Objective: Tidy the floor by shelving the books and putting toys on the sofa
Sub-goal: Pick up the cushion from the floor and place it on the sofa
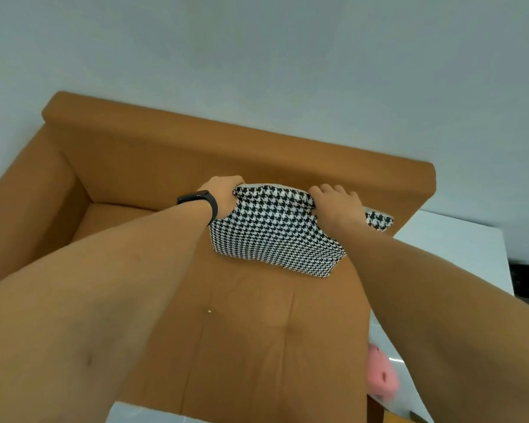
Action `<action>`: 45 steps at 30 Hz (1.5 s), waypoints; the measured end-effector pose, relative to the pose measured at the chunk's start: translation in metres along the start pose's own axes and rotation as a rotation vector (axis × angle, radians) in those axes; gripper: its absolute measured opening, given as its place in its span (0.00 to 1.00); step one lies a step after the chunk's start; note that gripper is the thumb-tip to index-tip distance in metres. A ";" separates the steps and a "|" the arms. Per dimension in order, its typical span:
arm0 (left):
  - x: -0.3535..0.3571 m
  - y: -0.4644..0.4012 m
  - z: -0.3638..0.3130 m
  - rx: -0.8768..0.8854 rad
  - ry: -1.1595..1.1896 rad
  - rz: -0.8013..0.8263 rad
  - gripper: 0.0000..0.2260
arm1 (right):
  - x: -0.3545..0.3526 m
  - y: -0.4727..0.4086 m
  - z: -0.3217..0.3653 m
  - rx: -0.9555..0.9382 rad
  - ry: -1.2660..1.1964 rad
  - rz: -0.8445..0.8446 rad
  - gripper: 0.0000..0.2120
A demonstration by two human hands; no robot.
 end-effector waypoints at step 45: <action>0.002 0.027 -0.006 0.077 -0.137 -0.190 0.21 | 0.025 0.026 0.014 0.148 -0.238 -0.130 0.25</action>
Point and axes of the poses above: each hand's wrist, its own y-axis away from the middle knuckle, its own x-axis out of the palm, z = x × y, the point moved 7 cm from there along -y, towards the middle knuckle, and after that the axes turned 15 degrees about -y, right-handed, at the moved point
